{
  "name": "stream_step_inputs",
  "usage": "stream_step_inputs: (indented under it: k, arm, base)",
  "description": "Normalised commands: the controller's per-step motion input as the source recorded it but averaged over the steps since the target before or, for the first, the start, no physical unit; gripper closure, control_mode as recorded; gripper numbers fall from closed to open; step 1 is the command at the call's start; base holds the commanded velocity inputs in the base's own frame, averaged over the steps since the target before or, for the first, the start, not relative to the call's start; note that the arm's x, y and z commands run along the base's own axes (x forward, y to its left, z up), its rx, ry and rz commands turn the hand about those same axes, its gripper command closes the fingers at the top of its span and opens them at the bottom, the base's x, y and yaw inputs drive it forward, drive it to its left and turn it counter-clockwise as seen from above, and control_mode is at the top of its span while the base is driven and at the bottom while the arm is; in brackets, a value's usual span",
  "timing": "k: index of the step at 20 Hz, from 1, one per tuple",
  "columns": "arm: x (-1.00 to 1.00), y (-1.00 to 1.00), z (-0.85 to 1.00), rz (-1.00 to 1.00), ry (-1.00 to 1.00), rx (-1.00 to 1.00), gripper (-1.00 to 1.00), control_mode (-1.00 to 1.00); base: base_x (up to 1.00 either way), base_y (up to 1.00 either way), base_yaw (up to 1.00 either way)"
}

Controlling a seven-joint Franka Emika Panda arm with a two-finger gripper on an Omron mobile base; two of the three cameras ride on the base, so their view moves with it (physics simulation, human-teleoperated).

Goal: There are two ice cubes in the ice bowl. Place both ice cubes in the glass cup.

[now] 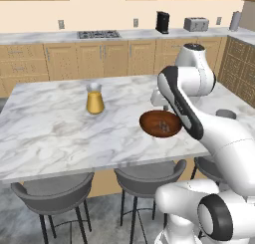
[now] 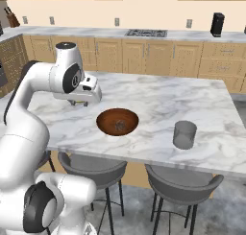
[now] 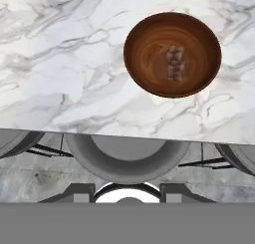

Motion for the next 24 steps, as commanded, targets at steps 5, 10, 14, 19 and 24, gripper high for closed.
stream_step_inputs:
  k: [5,10,14,19,24]
  arm:
    - [0.00,-0.49,-0.07,-0.01,0.08,0.03,-1.00,-1.00]
    - [0.02,-0.93,-0.14,0.00,0.06,0.01,-1.00,-1.00]
    - [0.22,-0.23,-0.03,0.04,0.00,-0.01,-1.00,-1.00]
    - [0.69,0.02,-0.43,-0.07,0.02,-0.11,-1.00,-1.00]
    - [0.75,0.00,-0.44,-0.10,0.08,-0.03,-1.00,-1.00]
  base:
    - [0.00,0.00,0.00]
    - [0.00,0.00,0.00]
    - [0.00,0.00,0.00]
    - [0.00,0.00,0.00]
    - [0.00,0.00,0.00]
